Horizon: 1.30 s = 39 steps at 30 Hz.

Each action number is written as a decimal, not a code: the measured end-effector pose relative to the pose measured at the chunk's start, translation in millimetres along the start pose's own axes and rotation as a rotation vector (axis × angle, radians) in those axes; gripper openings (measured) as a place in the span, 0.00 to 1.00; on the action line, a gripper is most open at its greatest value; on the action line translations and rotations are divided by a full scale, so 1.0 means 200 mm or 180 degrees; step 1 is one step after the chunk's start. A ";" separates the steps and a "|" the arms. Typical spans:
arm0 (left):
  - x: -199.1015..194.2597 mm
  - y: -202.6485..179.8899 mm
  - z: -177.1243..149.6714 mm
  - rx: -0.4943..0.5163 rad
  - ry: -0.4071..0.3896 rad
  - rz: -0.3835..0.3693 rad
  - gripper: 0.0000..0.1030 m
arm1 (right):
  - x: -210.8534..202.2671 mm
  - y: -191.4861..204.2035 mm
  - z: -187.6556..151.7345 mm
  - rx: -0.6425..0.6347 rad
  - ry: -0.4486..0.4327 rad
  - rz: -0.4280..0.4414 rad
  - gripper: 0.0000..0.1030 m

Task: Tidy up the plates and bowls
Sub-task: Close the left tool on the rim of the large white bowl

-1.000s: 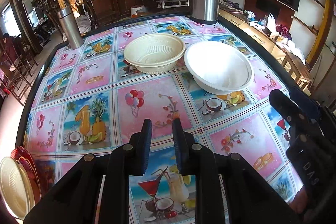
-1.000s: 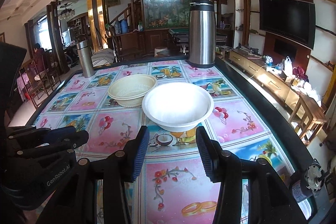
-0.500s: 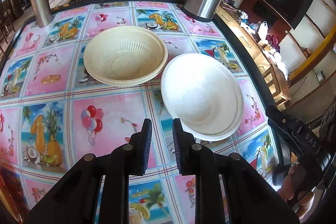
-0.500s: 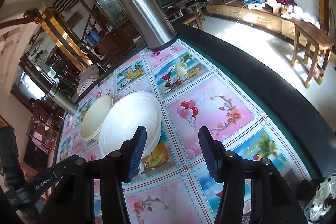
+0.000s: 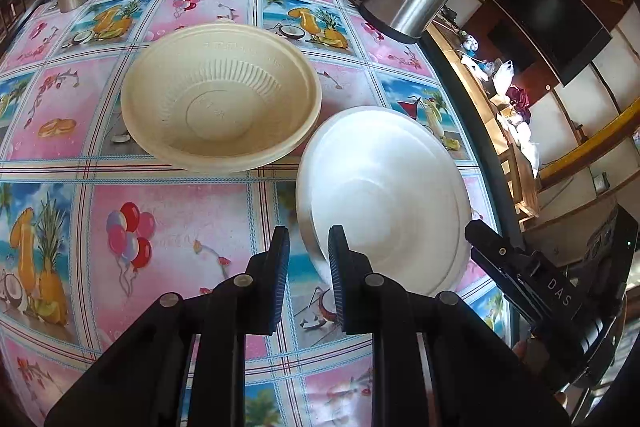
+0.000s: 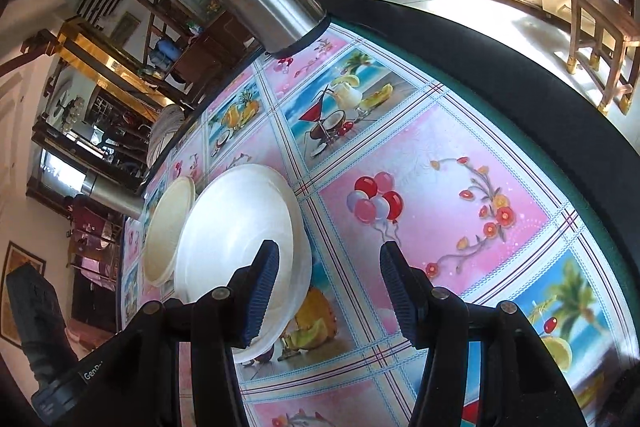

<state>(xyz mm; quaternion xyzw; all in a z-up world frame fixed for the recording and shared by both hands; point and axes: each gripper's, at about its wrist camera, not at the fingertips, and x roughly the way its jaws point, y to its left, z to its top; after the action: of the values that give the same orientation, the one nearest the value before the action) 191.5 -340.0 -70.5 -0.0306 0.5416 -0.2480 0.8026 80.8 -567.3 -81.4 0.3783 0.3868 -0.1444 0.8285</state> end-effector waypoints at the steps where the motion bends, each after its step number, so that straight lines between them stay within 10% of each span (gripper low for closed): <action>1: 0.01 0.00 0.00 0.0001 -0.0002 0.0002 0.17 | 0.01 0.00 0.00 -0.0001 0.0003 0.0006 0.55; 39: 0.15 -0.03 -0.01 0.0133 0.0008 -0.0006 0.17 | 0.09 0.24 -0.13 -0.0864 -0.0309 -0.0741 0.23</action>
<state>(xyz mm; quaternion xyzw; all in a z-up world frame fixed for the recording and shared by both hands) 195.0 -358.3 -94.8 -0.0140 0.5373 -0.2600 0.8022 103.9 -513.9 -80.3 0.2084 0.4035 -0.2038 0.8673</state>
